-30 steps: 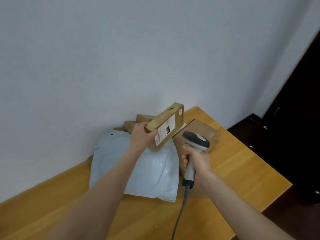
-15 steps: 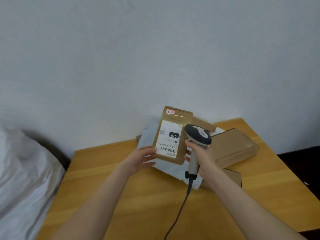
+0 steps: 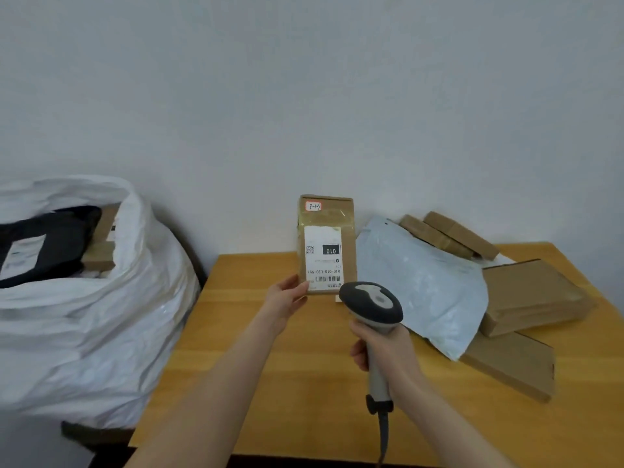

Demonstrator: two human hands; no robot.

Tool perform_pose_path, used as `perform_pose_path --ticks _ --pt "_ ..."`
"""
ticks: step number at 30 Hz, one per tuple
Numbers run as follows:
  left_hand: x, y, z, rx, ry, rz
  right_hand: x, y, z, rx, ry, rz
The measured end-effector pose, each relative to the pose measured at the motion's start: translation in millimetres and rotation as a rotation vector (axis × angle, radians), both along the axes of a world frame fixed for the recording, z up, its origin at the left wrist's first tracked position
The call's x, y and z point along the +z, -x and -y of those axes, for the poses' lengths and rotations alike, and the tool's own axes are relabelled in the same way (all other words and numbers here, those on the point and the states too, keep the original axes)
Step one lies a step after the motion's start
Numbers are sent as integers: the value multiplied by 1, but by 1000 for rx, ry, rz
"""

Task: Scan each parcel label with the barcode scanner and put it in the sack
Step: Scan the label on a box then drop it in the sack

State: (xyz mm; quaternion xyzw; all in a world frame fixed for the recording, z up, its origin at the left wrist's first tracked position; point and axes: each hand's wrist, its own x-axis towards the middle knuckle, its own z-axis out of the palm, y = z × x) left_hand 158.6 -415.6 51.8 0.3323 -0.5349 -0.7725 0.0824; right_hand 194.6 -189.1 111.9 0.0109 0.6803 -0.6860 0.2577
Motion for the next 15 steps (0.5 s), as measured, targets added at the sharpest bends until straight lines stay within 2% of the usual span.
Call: perform_pose_path --ticks 15 --pt "-15 -22 55 52 -25 -36 9 -32 52 88 -97 -13"
